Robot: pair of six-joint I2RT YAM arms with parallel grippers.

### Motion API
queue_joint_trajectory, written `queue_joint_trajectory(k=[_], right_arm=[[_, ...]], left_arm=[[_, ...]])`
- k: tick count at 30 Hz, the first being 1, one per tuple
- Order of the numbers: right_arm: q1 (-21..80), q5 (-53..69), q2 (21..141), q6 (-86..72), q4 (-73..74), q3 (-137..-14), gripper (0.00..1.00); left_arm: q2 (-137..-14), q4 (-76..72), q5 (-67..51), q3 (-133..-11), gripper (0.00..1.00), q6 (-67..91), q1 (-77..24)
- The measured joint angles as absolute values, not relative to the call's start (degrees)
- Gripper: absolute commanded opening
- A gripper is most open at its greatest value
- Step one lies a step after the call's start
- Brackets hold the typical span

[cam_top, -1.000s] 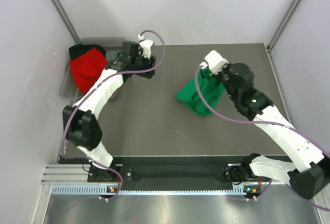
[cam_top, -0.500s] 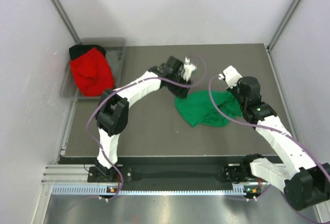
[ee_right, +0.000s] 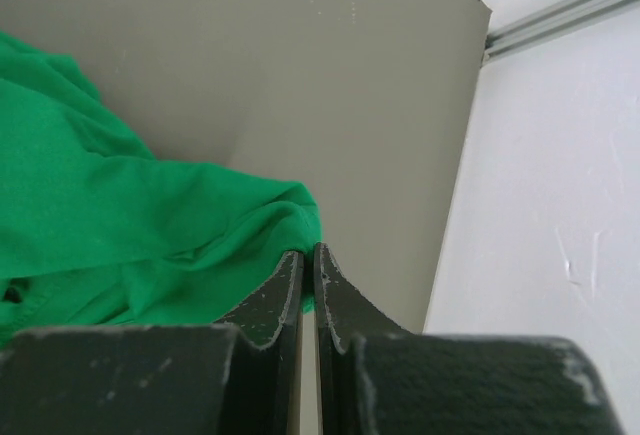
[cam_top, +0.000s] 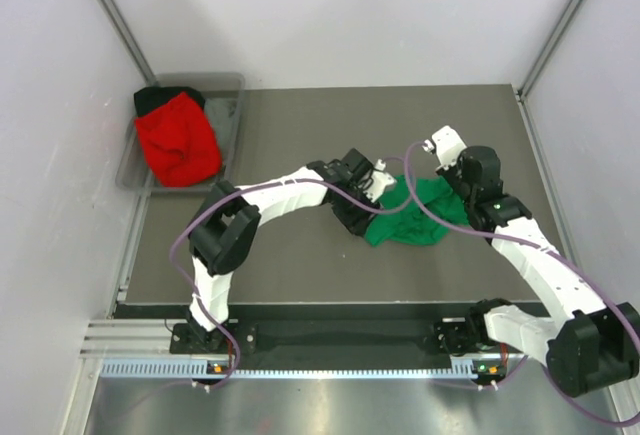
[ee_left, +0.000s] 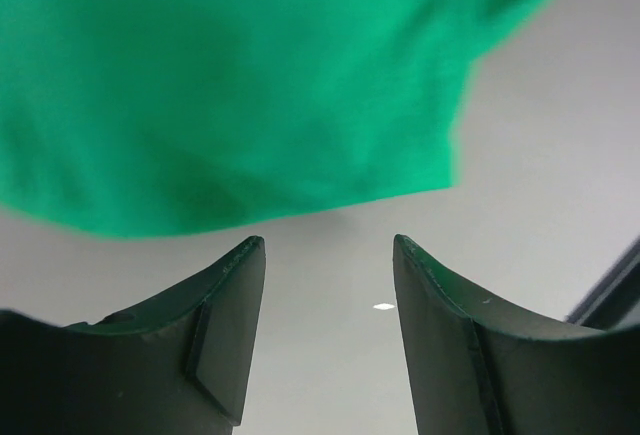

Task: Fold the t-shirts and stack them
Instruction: Flatten the tshirt out

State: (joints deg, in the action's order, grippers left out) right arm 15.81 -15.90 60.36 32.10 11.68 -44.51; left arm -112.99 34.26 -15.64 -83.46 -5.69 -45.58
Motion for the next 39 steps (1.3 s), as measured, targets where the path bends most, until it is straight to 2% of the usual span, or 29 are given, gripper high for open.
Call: queue_joint_trajectory(k=[8, 17, 20, 21, 22, 23, 29, 32, 34, 39], right_arm=[[15.05, -15.05, 60.51, 31.27, 10.76, -43.79, 0.00], [13.82, -13.98, 60.51, 30.63, 10.35, -43.20, 0.00], [13.65, -13.67, 60.51, 30.35, 10.28, -43.05, 0.00], [13.61, -13.56, 60.51, 30.33, 10.24, -43.05, 0.00], [13.58, -13.47, 60.51, 30.28, 10.20, -43.05, 0.00], [13.56, -13.43, 60.51, 30.24, 10.24, -43.05, 0.00], [13.04, -13.34, 59.75, 30.17, 10.37, -43.05, 0.00], [12.82, -12.97, 57.63, 30.50, 11.62, -43.07, 0.00], [12.62, -12.05, 55.31, 31.40, 13.45, -43.46, 0.00], [12.05, -5.82, 48.51, 32.29, 20.29, -49.32, 0.00]], left_arm=[[-113.27, 34.44, -15.44, -84.29, 0.57, -5.67, -52.69], [-117.97, 34.96, -13.61, -89.08, 0.55, -5.65, -53.19], [-120.66, 36.05, -12.47, -91.66, 0.40, -5.50, -53.21], [-121.51, 36.29, -12.21, -92.33, 0.32, -5.50, -53.23], [-122.19, 36.51, -11.88, -92.84, 0.05, -5.58, -53.23], [-122.43, 36.82, -11.49, -93.32, 0.00, -5.26, -53.23], [-121.62, 37.34, -8.80, -92.92, 0.00, -6.24, -53.25], [-113.54, 36.73, -4.67, -85.17, 0.00, -9.30, -53.12], [-99.20, 37.10, -0.36, -75.99, 0.00, -13.37, -52.25], [-77.76, 39.53, 0.56, -75.94, 0.00, -17.56, -44.97]])
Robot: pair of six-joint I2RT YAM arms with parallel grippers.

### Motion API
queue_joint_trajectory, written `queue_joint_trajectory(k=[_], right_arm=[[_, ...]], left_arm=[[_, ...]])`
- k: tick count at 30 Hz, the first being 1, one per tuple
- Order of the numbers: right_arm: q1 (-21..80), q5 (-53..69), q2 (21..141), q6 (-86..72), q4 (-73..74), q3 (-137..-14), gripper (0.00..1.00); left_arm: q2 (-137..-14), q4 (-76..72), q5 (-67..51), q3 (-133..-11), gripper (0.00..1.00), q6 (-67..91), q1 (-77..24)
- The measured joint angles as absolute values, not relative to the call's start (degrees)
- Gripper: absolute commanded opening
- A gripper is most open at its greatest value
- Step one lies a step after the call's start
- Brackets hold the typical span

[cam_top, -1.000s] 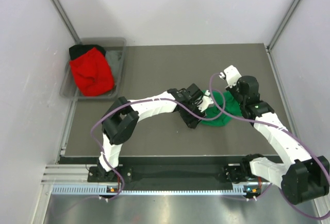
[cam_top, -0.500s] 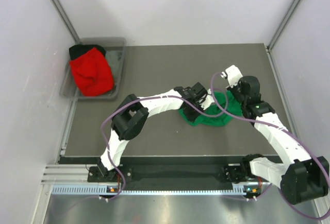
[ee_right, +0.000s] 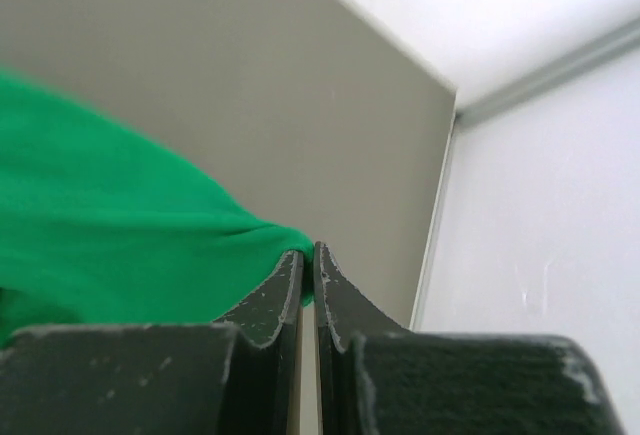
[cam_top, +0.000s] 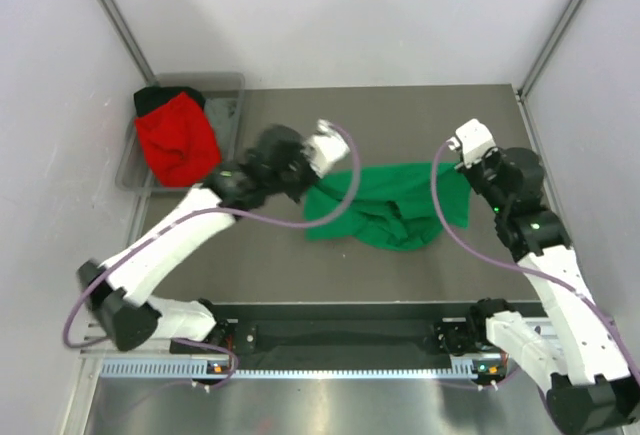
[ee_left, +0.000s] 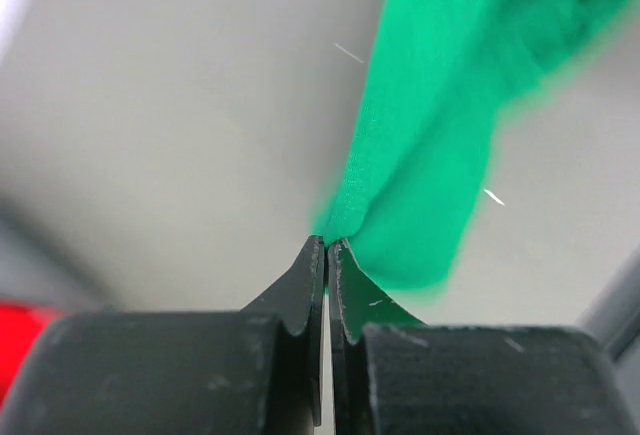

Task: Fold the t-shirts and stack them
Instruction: Flatten the tshirt out

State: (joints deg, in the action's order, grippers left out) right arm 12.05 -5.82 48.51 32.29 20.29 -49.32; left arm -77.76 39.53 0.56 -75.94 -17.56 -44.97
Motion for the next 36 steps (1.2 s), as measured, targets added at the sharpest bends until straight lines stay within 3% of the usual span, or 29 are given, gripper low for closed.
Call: queue_joint_trajectory(k=[5, 13, 16, 21, 25, 30, 33, 34, 36], right_arm=[[8.71, 6.13, 44.99, 30.04, 28.49, -62.74, 0.00], [5.34, 17.02, 38.83, 28.93, 35.88, -74.50, 0.00], [5.34, 17.47, 35.92, 29.45, 36.53, -71.40, 0.00], [5.32, 16.91, 37.17, 30.00, 35.57, -56.29, 0.00], [5.28, 14.46, 44.01, 30.24, 32.40, -47.09, 0.00], [3.79, 10.87, 55.40, 29.67, 23.81, -45.10, 0.00], [0.95, 10.07, 61.82, 28.25, 19.16, -46.74, 0.00], [-0.25, 9.80, 64.01, 27.70, 17.45, -47.64, 0.00], [-1.93, 8.80, 67.61, 27.07, 13.78, -48.75, 0.00]], left_arm=[[-68.53, 41.69, -2.37, -82.17, 0.00, -21.43, -34.26], [-62.54, 47.97, -5.89, -83.92, 0.00, -26.74, -33.39], [-60.58, 46.48, -5.23, -79.33, 0.00, -27.16, -32.93], [-61.84, 40.34, -2.79, -64.64, 0.00, -28.05, -32.69], [-71.46, 34.02, -0.34, -58.26, 0.00, -28.97, -32.34], [-88.47, 27.40, 1.19, -64.82, 0.00, -28.82, -29.91], [-97.84, 24.27, 2.09, -74.54, 0.09, -28.21, -28.08], [-100.25, 22.96, 2.66, -77.65, 0.23, -27.92, -27.55], [-103.04, 21.17, 4.12, -81.93, 0.37, -27.14, -26.96]])
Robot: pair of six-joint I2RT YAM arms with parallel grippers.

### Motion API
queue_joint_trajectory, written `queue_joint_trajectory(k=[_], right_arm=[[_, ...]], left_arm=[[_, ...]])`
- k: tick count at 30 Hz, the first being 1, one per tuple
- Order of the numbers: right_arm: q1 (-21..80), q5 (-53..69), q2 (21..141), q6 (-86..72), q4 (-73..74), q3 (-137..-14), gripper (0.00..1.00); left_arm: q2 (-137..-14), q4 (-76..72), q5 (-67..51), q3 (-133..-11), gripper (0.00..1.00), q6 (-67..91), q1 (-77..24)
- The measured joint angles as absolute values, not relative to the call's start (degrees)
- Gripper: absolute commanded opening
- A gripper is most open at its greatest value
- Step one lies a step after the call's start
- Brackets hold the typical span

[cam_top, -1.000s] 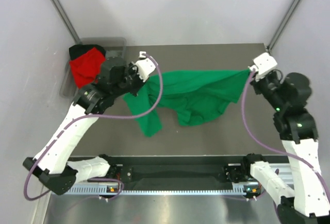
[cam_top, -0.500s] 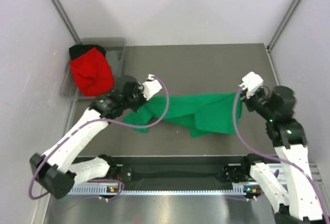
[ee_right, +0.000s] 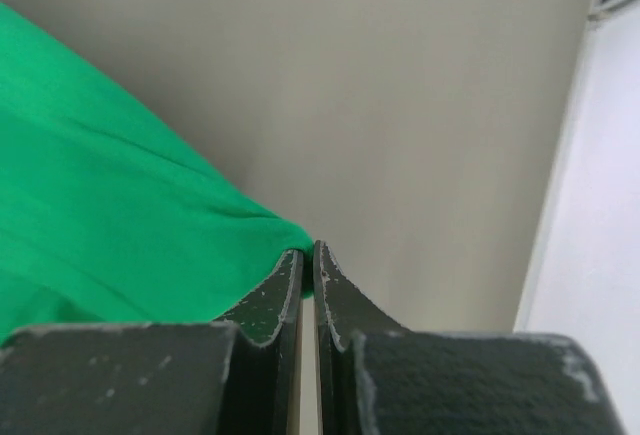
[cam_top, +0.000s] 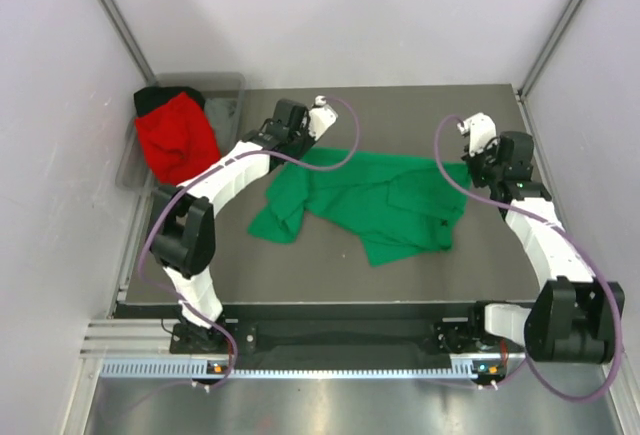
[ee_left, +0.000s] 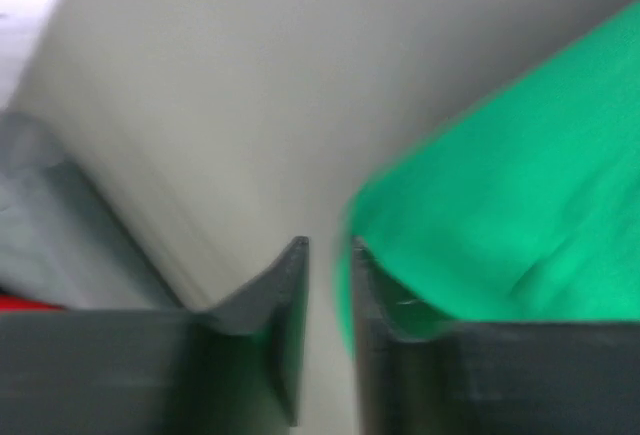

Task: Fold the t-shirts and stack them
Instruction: Flatten the tshirt out

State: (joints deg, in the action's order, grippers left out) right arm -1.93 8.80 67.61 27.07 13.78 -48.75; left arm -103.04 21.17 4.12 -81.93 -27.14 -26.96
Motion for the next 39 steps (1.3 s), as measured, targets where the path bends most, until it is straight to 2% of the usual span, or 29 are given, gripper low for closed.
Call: queue_joint_trajectory(k=[1, 2, 5, 11, 17, 18, 20, 21, 25, 39], right_arm=[[-2.33, 8.25, 69.06, 26.89, 12.08, -48.95, 0.00], [-2.55, 7.79, 70.32, 26.79, 11.05, -49.15, 0.00], [-2.70, 7.62, 73.58, 26.26, 9.26, -49.21, 0.00], [-2.70, 7.75, 76.25, 24.58, 6.46, -48.51, 0.00], [-2.70, 7.97, 76.25, 23.38, 5.30, -48.01, 0.00], [-2.70, 8.05, 76.25, 23.29, 5.30, -48.01, 0.00], [-2.70, 8.14, 76.25, 23.07, 5.30, -48.01, 0.00], [-2.70, 8.21, 76.25, 22.90, 5.30, -48.01, 0.00], [-2.70, 8.25, 76.25, 22.81, 5.28, -47.99, 0.00], [-2.70, 8.69, 76.25, 22.83, 5.15, -47.53, 0.00]], left_arm=[[-103.35, 20.25, 5.10, -82.54, 0.47, -26.61, -26.79], [-103.24, 19.92, 5.87, -82.54, 0.52, -26.26, -26.65], [-100.12, 18.02, 7.09, -77.67, 0.58, -25.36, -26.15], [-86.94, 20.51, 4.84, -60.97, 0.56, -25.26, -25.87], [-85.30, 22.83, -0.19, -60.86, 0.54, -24.88, -25.91], [-85.84, 23.44, -1.19, -61.19, 0.52, -24.53, -25.93], [-86.87, 24.43, -2.68, -61.56, 0.38, -23.90, -26.22], [-87.50, 24.84, -3.29, -61.65, 0.36, -23.64, -26.50], [-90.39, 26.50, -4.19, -61.76, 0.47, -23.51, -28.93], [-95.64, 27.40, -0.30, -62.81, 0.48, -22.50, -30.48]])
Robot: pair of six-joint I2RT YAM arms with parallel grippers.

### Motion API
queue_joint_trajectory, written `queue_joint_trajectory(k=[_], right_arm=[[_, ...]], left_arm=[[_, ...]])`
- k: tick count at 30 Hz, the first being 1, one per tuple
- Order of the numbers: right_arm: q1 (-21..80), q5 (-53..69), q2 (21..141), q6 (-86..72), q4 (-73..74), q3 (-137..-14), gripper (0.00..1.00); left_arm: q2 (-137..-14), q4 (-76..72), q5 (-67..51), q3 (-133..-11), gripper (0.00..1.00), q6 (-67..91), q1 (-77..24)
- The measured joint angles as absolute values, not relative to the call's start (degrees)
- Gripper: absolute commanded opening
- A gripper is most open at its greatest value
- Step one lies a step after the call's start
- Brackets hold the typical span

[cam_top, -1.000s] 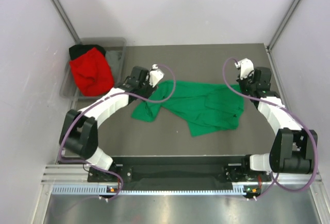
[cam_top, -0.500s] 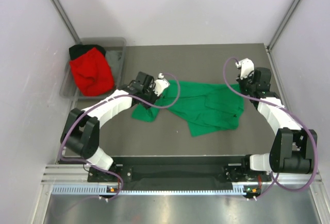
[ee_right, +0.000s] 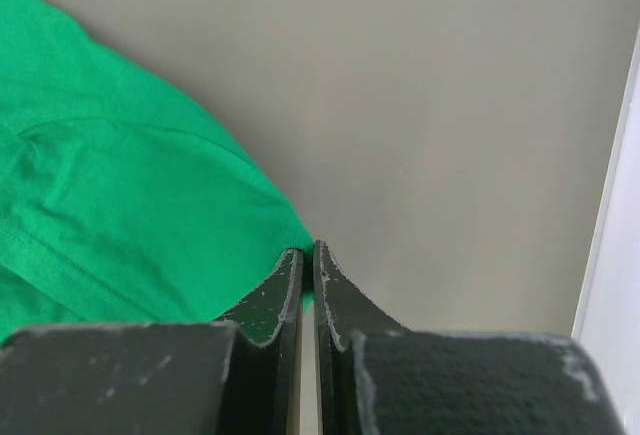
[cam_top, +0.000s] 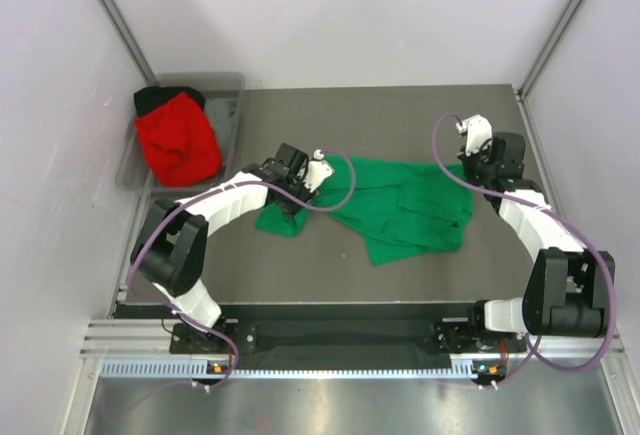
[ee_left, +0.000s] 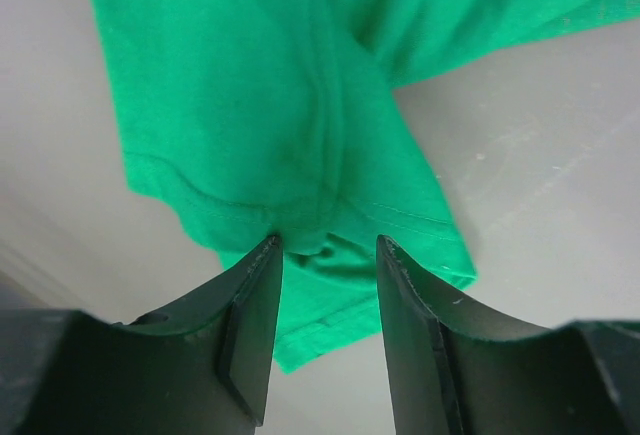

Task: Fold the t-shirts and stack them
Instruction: Flatten the tshirt out

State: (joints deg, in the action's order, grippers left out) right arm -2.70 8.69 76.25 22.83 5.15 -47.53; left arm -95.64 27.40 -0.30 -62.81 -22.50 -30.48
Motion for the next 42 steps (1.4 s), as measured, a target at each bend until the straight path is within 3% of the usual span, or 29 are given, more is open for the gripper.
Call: queue_joint_trajectory(k=[9, 13, 14, 20, 24, 27, 29, 31, 34, 42], right_arm=[[-2.70, 9.10, 76.25, 22.83, 5.10, -47.22, 0.00], [-2.70, 9.08, 76.23, 22.83, 5.13, -47.22, 0.00], [-2.70, 9.10, 76.23, 22.83, 5.13, -47.22, 0.00], [-2.70, 9.08, 76.23, 22.85, 5.17, -46.81, 0.00], [-2.70, 9.08, 76.18, 22.83, 5.13, -46.78, 0.00], [-2.70, 9.08, 76.18, 22.83, 5.13, -46.78, 0.00], [-2.70, 9.08, 76.18, 22.83, 5.13, -46.78, 0.00], [-2.70, 9.08, 76.16, 22.83, 5.15, -46.78, 0.00], [-2.70, 9.08, 76.12, 22.83, 5.13, -46.78, 0.00], [-2.70, 9.08, 76.12, 22.85, 5.13, -46.76, 0.00]], left_arm=[[-97.76, 26.37, 3.09, -62.89, 0.45, -22.39, -30.48], [-98.50, 26.09, 3.53, -62.92, 0.35, -22.24, -30.48], [-98.52, 26.09, 3.57, -62.96, 0.29, -22.11, -30.48], [-98.54, 26.24, 3.86, -64.93, 0.26, -21.96, -30.48], [-97.95, 26.41, 3.92, -65.84, 0.00, -21.98, -30.48], [-97.38, 27.11, 3.92, -66.22, 0.00, -22.13, -30.48], [-97.25, 27.20, 3.90, -66.48, 0.13, -22.17, -30.48], [-97.25, 27.53, 3.84, -66.81, 0.17, -22.00, -30.48], [-97.25, 28.03, 3.22, -66.89, 0.00, -21.61, -30.48], [-96.29, 28.21, 2.66, -66.89, 0.00, -21.23, -30.48]])
